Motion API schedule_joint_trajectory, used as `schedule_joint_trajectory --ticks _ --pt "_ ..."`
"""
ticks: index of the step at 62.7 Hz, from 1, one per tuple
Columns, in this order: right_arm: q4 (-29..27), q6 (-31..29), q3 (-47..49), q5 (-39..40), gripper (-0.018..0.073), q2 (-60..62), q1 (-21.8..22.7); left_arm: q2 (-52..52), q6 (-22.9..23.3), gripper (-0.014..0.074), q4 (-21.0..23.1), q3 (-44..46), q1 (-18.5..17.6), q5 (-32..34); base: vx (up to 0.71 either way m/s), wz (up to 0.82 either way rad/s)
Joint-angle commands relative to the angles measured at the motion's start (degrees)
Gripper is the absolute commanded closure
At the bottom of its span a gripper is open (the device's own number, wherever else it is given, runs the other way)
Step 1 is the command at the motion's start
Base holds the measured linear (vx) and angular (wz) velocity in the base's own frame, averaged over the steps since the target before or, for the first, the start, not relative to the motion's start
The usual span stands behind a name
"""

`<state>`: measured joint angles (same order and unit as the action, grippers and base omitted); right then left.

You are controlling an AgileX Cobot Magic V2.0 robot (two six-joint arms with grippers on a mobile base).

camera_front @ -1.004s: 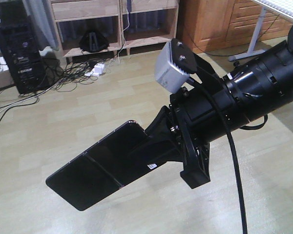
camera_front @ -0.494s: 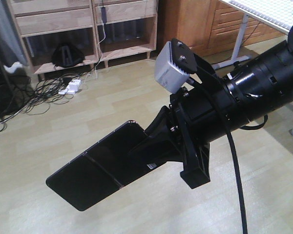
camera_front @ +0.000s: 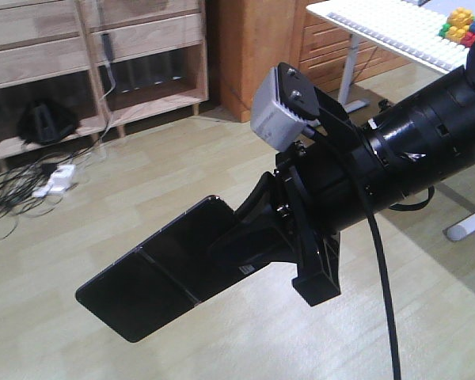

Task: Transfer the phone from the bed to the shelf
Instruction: 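Keep holding the phone while driving toward the wooden shelf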

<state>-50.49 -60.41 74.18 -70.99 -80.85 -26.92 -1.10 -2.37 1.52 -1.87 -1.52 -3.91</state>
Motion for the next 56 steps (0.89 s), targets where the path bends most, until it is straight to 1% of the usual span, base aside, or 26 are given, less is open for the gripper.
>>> schedule_joint_trajectory --ticks 1,24,56 --pt "-4.22 0.01 1.63 -2.66 0.0561 2.06 0.09 -0.34 0.50 0.0595 0.60 1.38 0.11 4.29 0.45 -0.23" --pt "-4.22 0.01 1.63 -2.66 0.0561 2.06 0.09 -0.34 0.50 0.0595 0.60 1.38 0.11 4.29 0.44 -0.17" --pt "-4.25 0.01 1.63 -2.65 0.0561 2.06 0.09 -0.34 0.50 0.0595 0.60 1.38 0.11 4.29 0.44 -0.04"
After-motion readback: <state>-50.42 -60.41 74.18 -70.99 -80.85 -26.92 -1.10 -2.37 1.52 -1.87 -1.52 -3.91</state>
